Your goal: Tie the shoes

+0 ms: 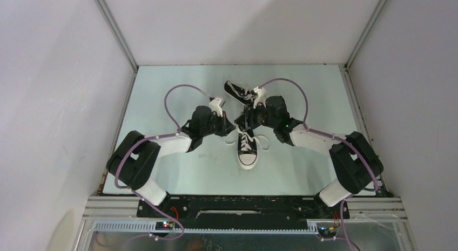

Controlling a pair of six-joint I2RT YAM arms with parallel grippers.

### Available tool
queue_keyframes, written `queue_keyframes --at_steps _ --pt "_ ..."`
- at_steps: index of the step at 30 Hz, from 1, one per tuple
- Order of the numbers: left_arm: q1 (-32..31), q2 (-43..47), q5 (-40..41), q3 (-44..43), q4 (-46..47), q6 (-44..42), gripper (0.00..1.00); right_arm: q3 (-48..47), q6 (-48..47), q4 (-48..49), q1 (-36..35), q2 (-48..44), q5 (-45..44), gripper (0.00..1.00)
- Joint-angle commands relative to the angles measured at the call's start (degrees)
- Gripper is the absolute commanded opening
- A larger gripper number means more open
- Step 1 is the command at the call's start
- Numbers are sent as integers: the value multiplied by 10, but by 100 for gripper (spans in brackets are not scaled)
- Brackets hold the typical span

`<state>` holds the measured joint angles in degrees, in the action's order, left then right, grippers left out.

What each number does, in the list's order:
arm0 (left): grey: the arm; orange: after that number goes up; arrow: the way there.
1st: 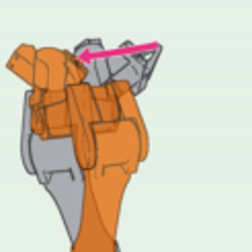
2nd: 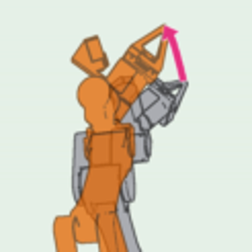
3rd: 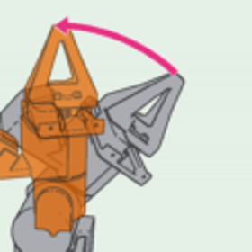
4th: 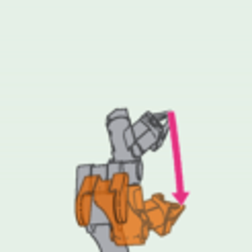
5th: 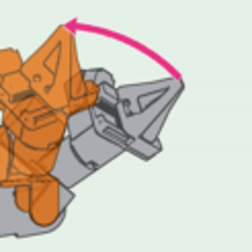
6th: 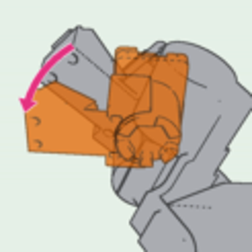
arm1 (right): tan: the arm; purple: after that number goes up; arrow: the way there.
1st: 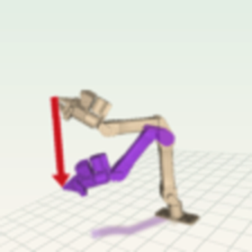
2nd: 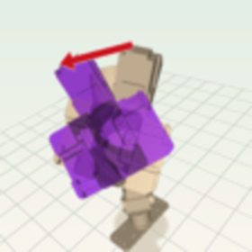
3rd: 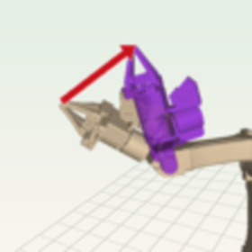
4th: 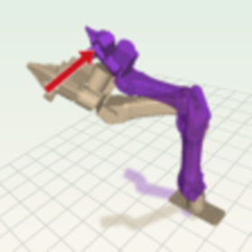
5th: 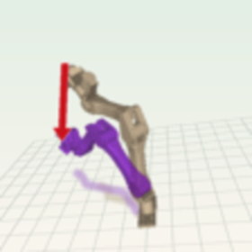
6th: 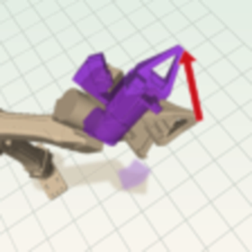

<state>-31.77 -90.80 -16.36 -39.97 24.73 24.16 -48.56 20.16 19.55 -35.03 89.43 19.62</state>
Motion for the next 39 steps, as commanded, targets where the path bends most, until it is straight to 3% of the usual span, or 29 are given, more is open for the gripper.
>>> queue_keyframes --at_steps 1,21,27,31,39 --pt "-4 -1 -15 -21 15 7 0 -32 6 16 -1 30 4 45" --pt "-4 48 -11 8 35 -5 0 -39 19 -4 1 54 37 28" --pt "-4 49 -9 7 28 -7 0 -39 25 -9 1 46 39 5" --pt "-4 47 12 2 3 -5 11 -39 25 -16 2 38 29 0" --pt "-22 104 94 38 -16 -20 59 -42 40 -15 6 42 27 0"
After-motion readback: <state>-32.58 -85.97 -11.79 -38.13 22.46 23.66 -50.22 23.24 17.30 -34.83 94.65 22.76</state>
